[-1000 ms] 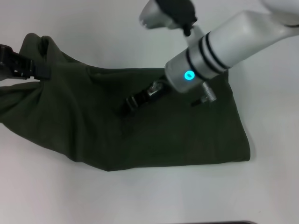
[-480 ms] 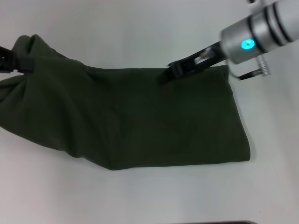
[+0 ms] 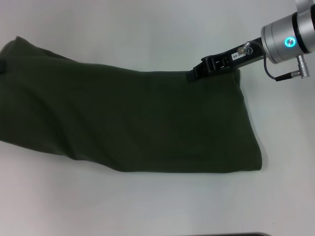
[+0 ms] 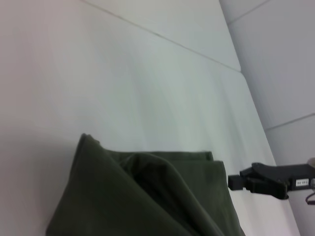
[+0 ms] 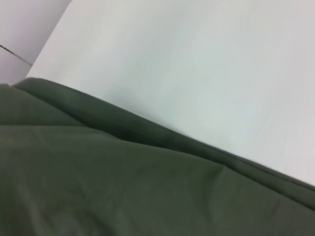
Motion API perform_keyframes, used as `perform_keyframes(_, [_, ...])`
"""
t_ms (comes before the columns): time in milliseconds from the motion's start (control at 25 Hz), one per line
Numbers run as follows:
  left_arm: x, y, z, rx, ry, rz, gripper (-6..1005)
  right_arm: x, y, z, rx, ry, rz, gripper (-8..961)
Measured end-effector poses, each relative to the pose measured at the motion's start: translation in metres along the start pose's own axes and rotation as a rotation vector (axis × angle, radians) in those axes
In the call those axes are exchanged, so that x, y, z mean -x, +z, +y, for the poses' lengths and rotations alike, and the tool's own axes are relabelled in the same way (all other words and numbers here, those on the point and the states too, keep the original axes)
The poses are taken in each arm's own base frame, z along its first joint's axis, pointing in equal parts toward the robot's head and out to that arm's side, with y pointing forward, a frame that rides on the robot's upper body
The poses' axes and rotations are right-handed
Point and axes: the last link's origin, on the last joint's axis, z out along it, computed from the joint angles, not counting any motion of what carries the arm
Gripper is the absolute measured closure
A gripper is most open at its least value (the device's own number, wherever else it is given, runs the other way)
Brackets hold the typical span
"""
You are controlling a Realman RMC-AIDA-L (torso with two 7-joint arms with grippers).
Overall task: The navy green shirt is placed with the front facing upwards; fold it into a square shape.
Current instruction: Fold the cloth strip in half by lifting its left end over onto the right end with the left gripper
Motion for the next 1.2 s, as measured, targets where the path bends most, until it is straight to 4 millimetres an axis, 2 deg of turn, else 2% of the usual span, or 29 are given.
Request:
perform_keyframes(400, [0.007,-0.022,-0.009,-0.016,-0.03,0.06,950,0.002,0.0,0.001,0.001,-0.005,0.0,923])
perform_keyframes(560, [0.008,-0.021,-0.009,-0.014,-0.032,0.059,949,0.002,0.001,0.004,0.011,-0.009,0.008,924])
perform_keyframes(680, [0.008,-0.007,-0.004,0.019,-0.017,0.019,948,0.001,0.002,0.007,0.019,-0.013,0.019,924])
perform_keyframes(920, [0.005,0.04,0.015,0.143,0.038,-0.066,946,0.0,0.002,0.006,0.02,-0.017,0.021,926])
perform_keyframes(960, [0.005,0.04,0.015,0.143,0.038,-0.066,946,0.0,0.002,0.006,0.02,-0.017,0.022,926])
perform_keyframes(1040, [0.003,0.06,0.025,0.182,0.065,-0.108,945,-0.001,0.003,0.006,0.022,-0.019,0.027,926])
perform_keyframes(1200, [0.001,0.072,0.03,0.182,0.078,-0.144,944,-0.002,0.004,0.006,0.02,-0.019,0.029,927])
